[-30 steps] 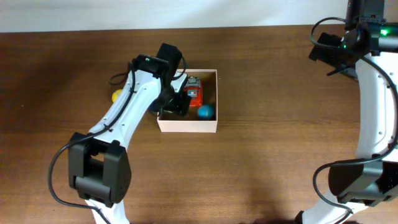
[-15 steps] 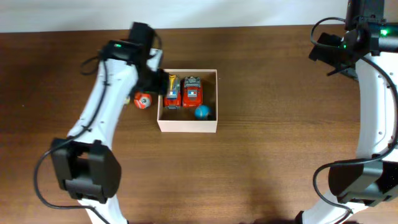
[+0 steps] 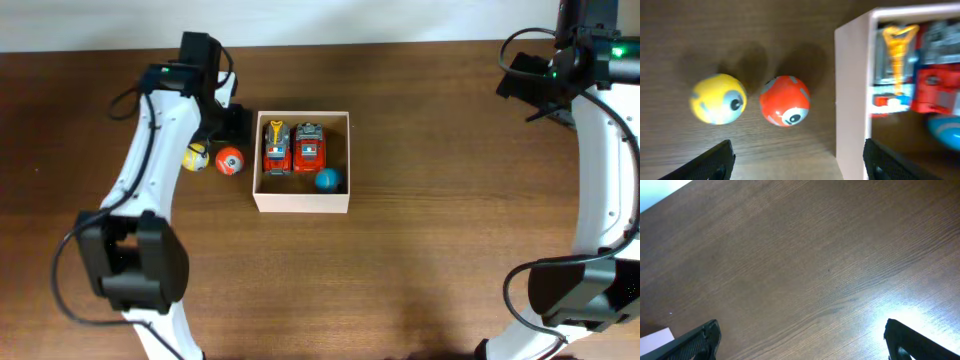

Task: Pack container
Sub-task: 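Lower the left gripper and grasp the red ball beside the box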

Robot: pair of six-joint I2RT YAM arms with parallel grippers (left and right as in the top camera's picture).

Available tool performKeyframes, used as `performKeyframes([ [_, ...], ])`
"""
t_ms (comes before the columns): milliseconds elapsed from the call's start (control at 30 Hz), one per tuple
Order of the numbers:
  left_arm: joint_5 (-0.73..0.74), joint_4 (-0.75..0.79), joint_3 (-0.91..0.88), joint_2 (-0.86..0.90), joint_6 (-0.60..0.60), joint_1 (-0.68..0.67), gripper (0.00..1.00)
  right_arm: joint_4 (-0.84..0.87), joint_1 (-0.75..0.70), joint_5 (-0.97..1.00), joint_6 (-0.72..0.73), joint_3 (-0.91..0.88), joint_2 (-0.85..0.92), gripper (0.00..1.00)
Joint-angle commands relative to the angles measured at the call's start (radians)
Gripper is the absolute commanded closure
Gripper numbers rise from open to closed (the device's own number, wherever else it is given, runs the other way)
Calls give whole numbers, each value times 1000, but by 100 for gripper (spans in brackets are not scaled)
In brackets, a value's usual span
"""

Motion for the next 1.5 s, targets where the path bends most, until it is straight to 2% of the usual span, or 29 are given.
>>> performKeyframes([
  [0,-4,4,13,95,0,2,16,0,0,9,12,-6,5,1],
  [133,-3,6,13,163,-4,3,16,0,0,9,12,-6,5,1],
  [933,-15,35,12,254,-3,18,16,0,0,9,12,-6,5,1],
  [1100,-14,35,12,254,-3,18,42,0,0,9,12,-6,5,2],
  [1167,-14,33,12,254,-3,18,48,0,0,9,12,-6,5,1],
  [1467,-14,-19,37,253,-3,18,48,0,0,9,12,-6,5,1],
])
